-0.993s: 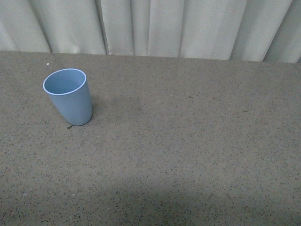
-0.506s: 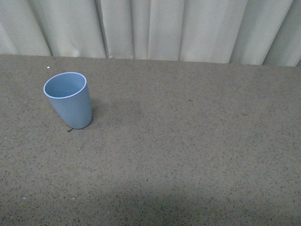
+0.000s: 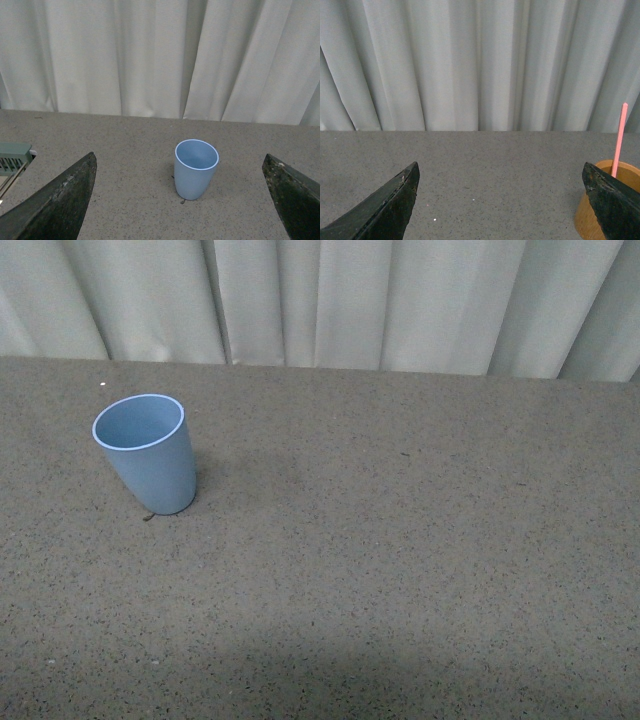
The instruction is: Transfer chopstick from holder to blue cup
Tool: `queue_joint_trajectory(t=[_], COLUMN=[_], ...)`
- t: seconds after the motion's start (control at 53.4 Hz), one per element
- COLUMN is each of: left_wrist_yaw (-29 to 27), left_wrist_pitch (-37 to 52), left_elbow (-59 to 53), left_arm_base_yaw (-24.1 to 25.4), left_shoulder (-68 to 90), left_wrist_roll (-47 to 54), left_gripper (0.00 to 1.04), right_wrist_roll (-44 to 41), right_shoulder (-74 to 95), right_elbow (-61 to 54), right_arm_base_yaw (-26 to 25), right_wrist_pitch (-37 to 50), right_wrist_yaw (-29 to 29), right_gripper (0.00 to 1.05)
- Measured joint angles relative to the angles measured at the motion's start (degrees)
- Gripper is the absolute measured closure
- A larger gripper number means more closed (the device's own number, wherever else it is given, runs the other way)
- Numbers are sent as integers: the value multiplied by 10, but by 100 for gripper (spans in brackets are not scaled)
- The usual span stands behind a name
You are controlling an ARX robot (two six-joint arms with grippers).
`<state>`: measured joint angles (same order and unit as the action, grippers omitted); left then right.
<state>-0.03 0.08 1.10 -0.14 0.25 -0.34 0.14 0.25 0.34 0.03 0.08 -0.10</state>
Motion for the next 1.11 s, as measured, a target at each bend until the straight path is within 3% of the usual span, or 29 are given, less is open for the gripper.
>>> queue_joint_trajectory(t=[0.206,0.244,0.262,0.318,0.45,0.562,0.674,0.787,0.937,1.105], left_wrist_yaw=[0,34,85,165,222,180,119,24,-33,-58], left_wrist_pitch=[0,-24,-69,-137,-134,-75,-5,77,144,180], left_elbow=[0,7,23,44,54,78,115,162,200,263], left_arm_base_yaw=[0,10,29,68,108,83,28,-92,-209,-222], left_shoulder=[0,10,31,77,157,243,351,502,675,847], left_wrist_roll=[0,-27,-66,-157,-301,-356,-404,-447,-468,-469], left_gripper=[7,7,7,7,7,7,7,7,7,7], right_wrist_roll=[0,0,0,0,0,0,0,0,0,0], right_shoulder=[0,0,0,0,0,0,0,0,0,0], right_elbow=[0,0,0,0,0,0,0,0,0,0], right_arm_base_yaw=[0,0,0,0,0,0,0,0,0,0], right_wrist_pitch=[0,0,0,0,0,0,0,0,0,0], right_wrist_yaw=[0,0,0,-2,0,0,0,0,0,0], right_gripper=[9,9,9,9,9,9,9,9,9,9])
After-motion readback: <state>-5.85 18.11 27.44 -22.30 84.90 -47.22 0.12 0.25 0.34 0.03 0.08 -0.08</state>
